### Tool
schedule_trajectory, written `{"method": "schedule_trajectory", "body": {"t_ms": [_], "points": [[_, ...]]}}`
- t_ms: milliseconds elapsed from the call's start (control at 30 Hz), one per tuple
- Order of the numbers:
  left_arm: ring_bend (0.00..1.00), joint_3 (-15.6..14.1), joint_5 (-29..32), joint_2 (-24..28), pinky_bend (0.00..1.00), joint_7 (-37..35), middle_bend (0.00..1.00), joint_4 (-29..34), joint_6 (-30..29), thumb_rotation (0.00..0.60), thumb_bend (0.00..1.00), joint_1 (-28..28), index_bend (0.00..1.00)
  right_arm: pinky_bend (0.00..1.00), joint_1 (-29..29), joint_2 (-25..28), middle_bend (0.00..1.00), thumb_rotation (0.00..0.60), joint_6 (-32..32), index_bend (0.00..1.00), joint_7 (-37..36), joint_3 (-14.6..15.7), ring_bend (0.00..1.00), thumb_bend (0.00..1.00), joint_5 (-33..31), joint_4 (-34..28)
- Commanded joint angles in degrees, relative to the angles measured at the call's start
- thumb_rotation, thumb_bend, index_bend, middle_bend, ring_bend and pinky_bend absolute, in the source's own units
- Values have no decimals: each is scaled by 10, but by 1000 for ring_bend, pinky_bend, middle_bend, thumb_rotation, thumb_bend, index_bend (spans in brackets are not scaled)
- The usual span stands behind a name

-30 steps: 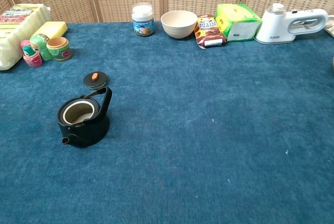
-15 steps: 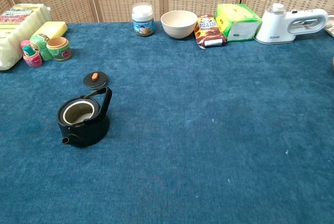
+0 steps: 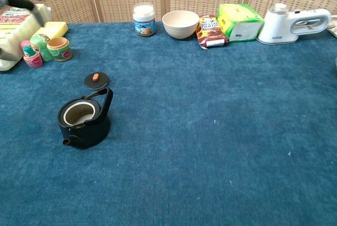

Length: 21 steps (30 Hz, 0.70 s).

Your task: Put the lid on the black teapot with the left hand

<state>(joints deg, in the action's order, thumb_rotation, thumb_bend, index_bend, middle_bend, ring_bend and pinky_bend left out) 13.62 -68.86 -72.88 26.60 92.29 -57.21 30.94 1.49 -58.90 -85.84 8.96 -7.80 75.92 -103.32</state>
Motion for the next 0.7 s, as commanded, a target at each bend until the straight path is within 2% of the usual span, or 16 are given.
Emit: {"method": "schedule_trajectory", "body": {"t_ms": [33,233,500,700], "points": [[0,8,55,-52,0,58,0,-48,38,600,158,48,306,0,8,1,0,600,16,0,1,-5,0,161,-16,2],[0,4,115,-106,0,127,0,-96,51,600,159,94,306,0,15,3,0,600,32,0,-1,-8,0,161,-31,5],[0,-6,182,-166,0,188,0,-124,60,600,154,139,305,0,15,11,0,600,36,0,-14,-4,0,161,-29,2],[0,-11,235,-181,0,238,0,-123,42,600,140,162,305,0,14,16,0,600,37,0,-22,-5,0,161,-31,1]]}}
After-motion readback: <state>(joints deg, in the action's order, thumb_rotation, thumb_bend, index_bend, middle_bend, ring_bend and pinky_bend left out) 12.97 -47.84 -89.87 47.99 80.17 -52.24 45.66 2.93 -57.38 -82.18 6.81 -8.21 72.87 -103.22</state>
